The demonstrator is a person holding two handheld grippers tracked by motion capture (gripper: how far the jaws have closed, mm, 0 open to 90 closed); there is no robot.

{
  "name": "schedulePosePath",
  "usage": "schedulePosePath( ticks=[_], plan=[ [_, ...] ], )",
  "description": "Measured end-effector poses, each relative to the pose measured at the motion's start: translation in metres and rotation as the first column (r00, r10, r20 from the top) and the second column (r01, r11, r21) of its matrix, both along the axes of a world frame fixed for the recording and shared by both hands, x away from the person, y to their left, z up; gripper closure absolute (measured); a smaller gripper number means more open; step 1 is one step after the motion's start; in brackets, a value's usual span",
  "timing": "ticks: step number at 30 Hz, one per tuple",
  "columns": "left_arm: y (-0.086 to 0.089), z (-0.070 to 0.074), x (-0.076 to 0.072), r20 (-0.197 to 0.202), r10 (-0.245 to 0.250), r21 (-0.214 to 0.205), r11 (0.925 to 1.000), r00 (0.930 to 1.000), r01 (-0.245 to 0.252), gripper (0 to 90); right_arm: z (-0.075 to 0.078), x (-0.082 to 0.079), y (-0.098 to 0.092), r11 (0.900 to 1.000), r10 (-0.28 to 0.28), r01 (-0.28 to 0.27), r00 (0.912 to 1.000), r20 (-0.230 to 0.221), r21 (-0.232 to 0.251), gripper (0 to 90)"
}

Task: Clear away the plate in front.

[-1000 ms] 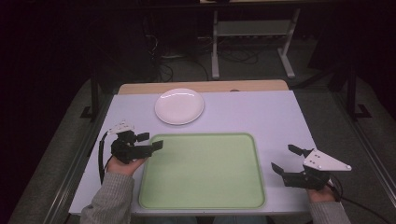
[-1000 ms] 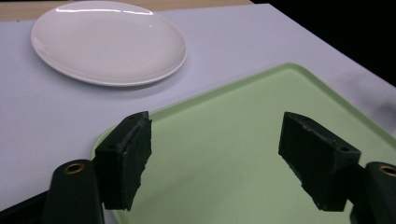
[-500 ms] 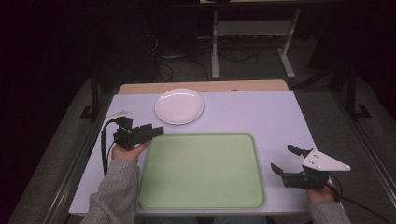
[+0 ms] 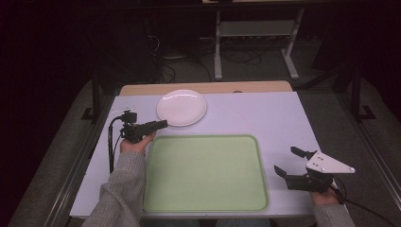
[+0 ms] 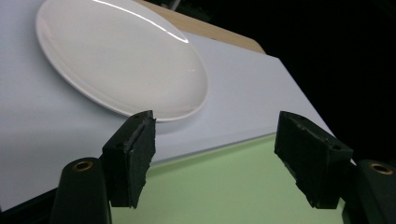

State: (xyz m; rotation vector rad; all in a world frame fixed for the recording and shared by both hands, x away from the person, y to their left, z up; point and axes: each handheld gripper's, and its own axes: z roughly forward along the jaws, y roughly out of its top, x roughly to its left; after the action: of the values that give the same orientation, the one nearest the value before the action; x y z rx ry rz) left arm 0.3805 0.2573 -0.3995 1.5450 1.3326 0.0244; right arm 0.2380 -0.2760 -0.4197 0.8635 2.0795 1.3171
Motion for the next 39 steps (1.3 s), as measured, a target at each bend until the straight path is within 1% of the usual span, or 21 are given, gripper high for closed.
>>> schedulePosePath(
  ticks=[2, 9, 11, 15, 16, 18, 19, 21, 23, 24, 25, 27, 28, 29, 31, 33, 34, 35, 37, 38, 39],
  plan=[
    [-0.001, 0.001, 0.009, -0.008, 0.028, -0.011, 0.9995, 0.9996, -0.028, 28.5, 0.0, 0.0, 0.0, 1.0, 0.0, 0.0, 1.0, 0.0, 0.001, 13.2],
    [-0.006, 0.018, 0.028, 0.009, 0.053, -0.014, 0.9985, 0.9985, -0.053, 30.3, 0.0, 0.0, 0.0, 1.0, 0.003, -0.003, 1.0, 0.002, 0.004, 13.2],
    [-0.007, 0.02, 0.034, 0.001, 0.062, -0.029, 0.9976, 0.9981, -0.062, 31.0, 0.0, 0.001, 0.0, 1.0, 0.003, -0.003, 1.0, 0.002, 0.004, 13.2],
    [-0.009, 0.023, 0.047, -0.016, 0.079, -0.036, 0.9962, 0.9967, -0.08, 31.0, 0.0, 0.0, 0.0, 0.9999, 0.007, -0.007, 1.0, 0.004, 0.008, 13.2],
    [-0.008, 0.022, 0.05, -0.021, 0.089, -0.05, 0.9947, 0.9958, -0.09, 31.0, 0.0, 0.0, -0.001, 0.9999, 0.006, -0.006, 1.0, 0.004, 0.01, 13.2],
    [-0.006, 0.016, 0.055, -0.045, 0.107, -0.106, 0.9881, 0.9932, -0.111, 31.0, 0.001, 0.0, -0.001, 0.9999, 0.004, -0.004, 1.0, 0.005, 0.014, 13.2],
    [-0.005, 0.011, 0.059, -0.073, 0.114, -0.13, 0.9839, 0.9908, -0.123, 31.0, 0.001, 0.0, -0.001, 0.9999, 0.005, -0.006, 1.0, 0.006, 0.014, 13.2],
    [-0.006, 0.003, 0.063, -0.105, 0.127, -0.139, 0.9803, 0.9864, -0.141, 31.1, 0.001, 0.0, -0.001, 0.9999, 0.006, -0.006, 1.0, 0.006, 0.016, 13.2],
    [-0.007, -0.003, 0.066, -0.135, 0.152, -0.133, 0.9765, 0.9792, -0.17, 31.8, 0.001, 0.0, -0.001, 0.9998, 0.008, -0.008, 0.9999, 0.01, 0.016, 13.2],
    [-0.007, -0.007, 0.068, -0.152, 0.171, -0.133, 0.9725, 0.9735, -0.192, 32.4, 0.001, 0.0, -0.001, 0.9998, 0.009, -0.009, 0.9999, 0.01, 0.017, 13.2],
    [-0.007, -0.007, 0.068, -0.152, 0.171, -0.133, 0.9725, 0.9735, -0.192, 33.1, 0.001, 0.0, -0.001, 0.9998, 0.009, -0.009, 0.9999, 0.009, 0.018, 13.2],
    [-0.007, -0.016, 0.071, -0.2, 0.204, -0.158, 0.9585, 0.9583, -0.237, 33.6, 0.001, 0.0, -0.001, 0.9998, 0.009, -0.009, 0.9999, 0.01, 0.018, 13.2],
    [-0.006, -0.024, 0.073, -0.243, 0.232, -0.176, 0.9443, 0.9417, -0.278, 34.4, 0.001, 0.0, -0.002, 0.9997, 0.009, -0.01, 0.9999, 0.009, 0.02, 13.2],
    [-0.005, -0.027, 0.073, -0.258, 0.244, -0.176, 0.9395, 0.9349, -0.294, 34.4, 0.001, 0.0, -0.002, 0.9997, 0.01, -0.01, 0.9999, 0.009, 0.022, 13.2],
    [-0.004, -0.034, 0.075, -0.299, 0.282, -0.175, 0.9229, 0.9117, -0.343, 36.9, 0.001, 0.0, -0.002, 0.9997, 0.01, -0.01, 0.9999, 0.011, 0.022, 13.2],
    [-0.002, -0.038, 0.074, -0.322, 0.324, -0.153, 0.9097, 0.8897, -0.386, 41.2, 0.001, 0.0, -0.002, 0.9997, 0.013, -0.013, 0.9998, 0.012, 0.023, 13.2],
    [0.0, -0.041, 0.073, -0.328, 0.355, -0.113, 0.9055, 0.8755, -0.409, 43.0, 0.001, 0.0, -0.002, 0.9996, 0.013, -0.013, 0.9998, 0.012, 0.023, 13.2],
    [0.0, -0.043, 0.073, -0.333, 0.369, -0.098, 0.9018, 0.8677, -0.421, 43.3, 0.001, -0.001, -0.002, 0.9996, 0.015, -0.016, 0.9998, 0.013, 0.022, 13.2],
    [0.003, -0.049, 0.073, -0.362, 0.375, -0.112, 0.8915, 0.8535, -0.439, 43.3, 0.001, -0.001, -0.002, 0.9996, 0.017, -0.018, 0.9997, 0.015, 0.024, 13.2],
    [0.003, -0.049, 0.073, -0.362, 0.375, -0.112, 0.8915, 0.8535, -0.439, 43.0, 0.001, -0.001, -0.002, 0.9996, 0.017, -0.018, 0.9997, 0.015, 0.024, 13.2],
    [0.005, -0.054, 0.072, -0.385, 0.382, -0.121, 0.8819, 0.8405, -0.456, 43.1, 0.002, -0.001, -0.002, 0.9995, 0.019, -0.019, 0.9997, 0.017, 0.024, 13.2]
  ],
)
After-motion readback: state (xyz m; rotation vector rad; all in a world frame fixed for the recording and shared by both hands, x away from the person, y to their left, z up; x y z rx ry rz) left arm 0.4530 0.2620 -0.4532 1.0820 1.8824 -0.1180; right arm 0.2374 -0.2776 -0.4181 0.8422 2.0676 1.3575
